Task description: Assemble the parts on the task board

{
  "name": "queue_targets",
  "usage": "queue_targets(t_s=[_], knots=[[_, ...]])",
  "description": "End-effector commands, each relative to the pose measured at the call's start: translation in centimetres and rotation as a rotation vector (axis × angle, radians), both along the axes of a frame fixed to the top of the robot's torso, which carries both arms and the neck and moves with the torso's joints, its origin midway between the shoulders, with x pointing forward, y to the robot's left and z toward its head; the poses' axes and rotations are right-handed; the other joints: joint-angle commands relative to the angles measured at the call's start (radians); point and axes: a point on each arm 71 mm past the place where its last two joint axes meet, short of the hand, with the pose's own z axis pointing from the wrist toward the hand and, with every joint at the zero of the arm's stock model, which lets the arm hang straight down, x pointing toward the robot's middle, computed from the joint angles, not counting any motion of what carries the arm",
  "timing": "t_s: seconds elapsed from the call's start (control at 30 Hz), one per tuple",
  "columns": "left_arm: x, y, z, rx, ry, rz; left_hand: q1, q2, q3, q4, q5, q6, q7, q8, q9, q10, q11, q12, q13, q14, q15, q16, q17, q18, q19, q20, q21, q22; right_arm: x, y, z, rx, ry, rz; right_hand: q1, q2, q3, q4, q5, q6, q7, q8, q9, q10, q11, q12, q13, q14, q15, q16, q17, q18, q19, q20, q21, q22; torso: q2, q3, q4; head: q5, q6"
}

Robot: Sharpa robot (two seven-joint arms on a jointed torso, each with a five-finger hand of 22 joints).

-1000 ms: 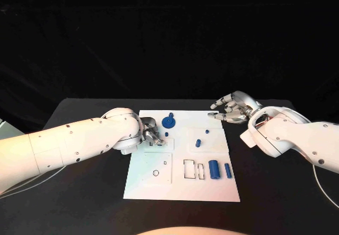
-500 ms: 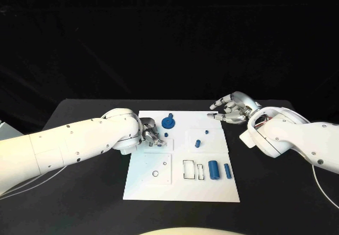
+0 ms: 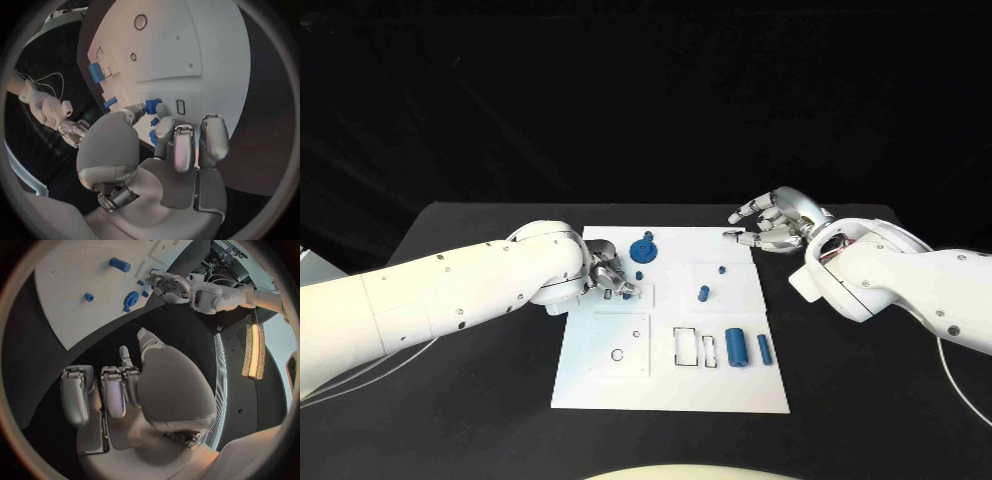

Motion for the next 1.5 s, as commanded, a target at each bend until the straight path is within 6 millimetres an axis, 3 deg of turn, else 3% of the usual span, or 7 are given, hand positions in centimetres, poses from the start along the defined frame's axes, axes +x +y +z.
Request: queue_targets(t_s=[0.03, 1.07, 1.2, 1.3, 1.5], knots=[[0.02, 0.14, -0.19, 0.010, 0.012, 0.000, -0.011, -0.001, -0.011, 0.000, 0.005, 0.003, 0.003, -0.007, 0.001, 0.008, 0.001, -0.005, 0.002, 0.093, -0.007, 0.003, 0.215, -0.009, 0.005, 0.000, 0.002, 0.001, -0.08, 0.12, 0.03, -0.005, -0.009, 0.014, -0.014, -0.003, 0.000, 0.005, 0.000, 0.001, -0.001, 0.004, 0.001, 0.058, 0.001, -0.003, 0.215, 0.086, 0.005, -0.005, 0.186, 0.014, 0.065, 0.005, -0.007, 0.210, 0.000, 0.0002, -0.0002, 0.000, 0.001], [0.14, 0.58, -0.22, 0.014, 0.017, 0.004, -0.025, -0.016, -0.064, -0.003, -0.005, 0.006, 0.000, -0.011, 0.007, 0.010, 0.000, -0.005, 0.004, 0.094, -0.009, 0.004, 0.217, -0.010, 0.009, 0.000, 0.003, 0.006, -0.10, -0.01, -0.16, -0.009, 0.000, 0.011, -0.026, -0.003, -0.004, 0.007, -0.001, 0.000, -0.001, 0.005, 0.002, 0.058, 0.001, -0.004, 0.215, 0.086, 0.005, -0.006, 0.184, 0.014, 0.064, 0.004, -0.009, 0.209, 0.000, -0.0001, 0.0007, 0.000, -0.003], [0.15, 0.59, -0.21, 0.012, 0.014, 0.006, 0.002, -0.004, -0.076, -0.002, -0.036, 0.006, -0.001, -0.014, 0.010, 0.009, -0.002, -0.006, 0.004, 0.094, -0.010, 0.004, 0.217, -0.011, 0.009, 0.001, 0.003, 0.007, -0.09, -0.02, -0.20, -0.009, 0.001, 0.010, -0.029, -0.002, -0.004, 0.007, -0.001, 0.000, -0.001, 0.006, 0.002, 0.059, 0.001, -0.003, 0.216, 0.086, 0.005, -0.006, 0.185, 0.014, 0.064, 0.004, -0.008, 0.210, 0.000, 0.0000, 0.0001, 0.002, -0.003], [0.16, 0.61, -0.19, 0.008, 0.013, 0.008, 0.029, 0.022, -0.089, -0.001, -0.098, 0.006, 0.000, -0.019, 0.013, 0.008, -0.001, -0.007, 0.004, 0.094, -0.009, 0.003, 0.216, -0.011, 0.009, 0.002, 0.002, 0.008, -0.09, -0.03, -0.22, -0.010, 0.002, 0.010, -0.029, -0.002, -0.004, 0.007, -0.001, 0.000, -0.001, 0.006, 0.002, 0.059, 0.001, -0.003, 0.216, 0.086, 0.005, -0.006, 0.185, 0.014, 0.064, 0.004, -0.008, 0.210, 0.000, 0.0005, -0.0003, 0.002, -0.003], [0.15, 0.55, -0.12, -0.015, 0.017, 0.015, 0.067, 0.054, -0.091, -0.002, -0.123, -0.006, 0.003, -0.033, 0.012, -0.003, 0.001, -0.017, -0.011, 0.092, -0.007, 0.000, 0.210, -0.009, 0.003, 0.005, -0.002, 0.001, -0.10, -0.08, -0.28, -0.011, 0.004, 0.007, -0.029, -0.002, -0.004, 0.007, -0.001, 0.000, -0.001, 0.006, 0.002, 0.059, 0.001, -0.003, 0.216, 0.086, 0.005, -0.006, 0.185, 0.014, 0.064, 0.004, -0.008, 0.210, 0.000, 0.0004, -0.0002, 0.002, -0.003]])
